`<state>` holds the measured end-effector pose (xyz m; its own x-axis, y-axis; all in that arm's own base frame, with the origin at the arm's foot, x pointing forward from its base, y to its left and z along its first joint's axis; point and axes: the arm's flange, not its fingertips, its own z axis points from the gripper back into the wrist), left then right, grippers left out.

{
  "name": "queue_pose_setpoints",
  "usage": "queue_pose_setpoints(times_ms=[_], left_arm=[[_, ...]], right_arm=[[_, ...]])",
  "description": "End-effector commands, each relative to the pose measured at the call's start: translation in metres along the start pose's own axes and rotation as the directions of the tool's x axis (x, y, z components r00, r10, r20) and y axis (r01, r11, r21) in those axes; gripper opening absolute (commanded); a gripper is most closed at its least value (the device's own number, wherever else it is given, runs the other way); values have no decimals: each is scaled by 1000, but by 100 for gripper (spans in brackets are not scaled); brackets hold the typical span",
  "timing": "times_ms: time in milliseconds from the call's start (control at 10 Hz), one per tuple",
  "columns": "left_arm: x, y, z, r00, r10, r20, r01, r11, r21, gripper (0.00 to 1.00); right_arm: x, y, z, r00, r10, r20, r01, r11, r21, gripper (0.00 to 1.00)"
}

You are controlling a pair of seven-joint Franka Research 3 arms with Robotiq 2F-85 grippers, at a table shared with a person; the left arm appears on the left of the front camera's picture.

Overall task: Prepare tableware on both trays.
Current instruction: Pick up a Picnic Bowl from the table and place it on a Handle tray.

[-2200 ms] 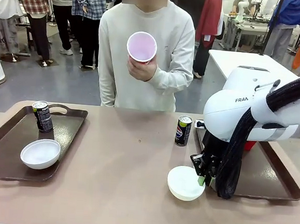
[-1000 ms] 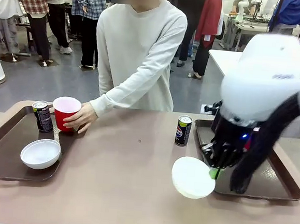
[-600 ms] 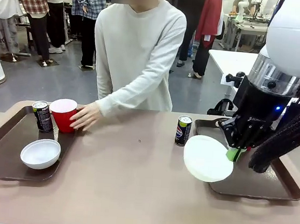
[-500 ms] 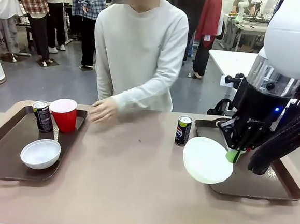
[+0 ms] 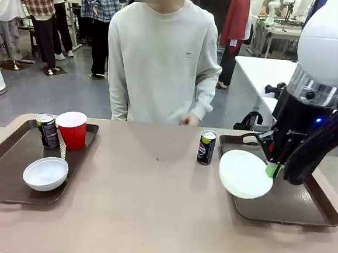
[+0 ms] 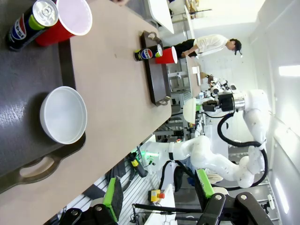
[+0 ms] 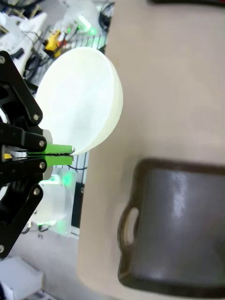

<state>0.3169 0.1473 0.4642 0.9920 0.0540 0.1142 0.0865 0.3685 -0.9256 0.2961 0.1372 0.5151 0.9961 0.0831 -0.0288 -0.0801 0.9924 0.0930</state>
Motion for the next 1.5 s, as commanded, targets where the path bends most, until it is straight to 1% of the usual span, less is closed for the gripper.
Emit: queue_pose_setpoints(times_ms=[0, 100, 200, 300, 400, 500, 600, 1000, 1100, 1200, 1400], left_arm=[[0, -2, 2, 1000, 5, 2, -5, 1000, 2, 82], [0, -2, 2, 1000, 5, 2, -5, 1000, 2, 82], [0, -2, 2, 1000, 5, 2, -5, 1000, 2, 82], [0, -2, 2, 1000, 5, 2, -5, 1000, 2, 82], [0, -2, 2, 1000, 5, 2, -5, 1000, 2, 82], [0, -2, 2, 1000, 5, 2, -5, 1000, 2, 82], [0, -2, 2, 1000, 5, 2, -5, 1000, 2, 82], [0, -2, 2, 1000, 5, 2, -5, 1000, 2, 82], [0, -2, 2, 1000, 5, 2, -5, 1000, 2, 82], [0, -2, 2, 1000, 5, 2, -5, 1000, 2, 82], [0, -2, 2, 1000, 5, 2, -5, 1000, 2, 82]], right_arm=[[42, -29, -5, 998, -53, -18, 52, 996, -71, 1], [57, -41, -9, 999, -22, -42, 18, 995, -99, 1], [72, -52, -14, 998, -31, -58, 23, 991, -131, 1], [86, -65, -18, 997, -63, -52, 53, 985, -167, 1], [98, -77, -20, 994, -92, -62, 80, 982, -169, 1], [104, -82, -18, 996, -54, -67, 47, 993, -107, 1], [84, -72, -27, 995, -75, -63, 64, 986, -154, 1], [84, -72, -27, 995, -75, -63, 64, 986, -154, 1], [90, -73, -23, 996, -63, -65, 53, 988, -145, 1], [104, -76, -42, 997, -10, -70, -1, 989, -146, 1], [116, -79, -71, 997, 12, -79, -27, 980, -198, 1]])
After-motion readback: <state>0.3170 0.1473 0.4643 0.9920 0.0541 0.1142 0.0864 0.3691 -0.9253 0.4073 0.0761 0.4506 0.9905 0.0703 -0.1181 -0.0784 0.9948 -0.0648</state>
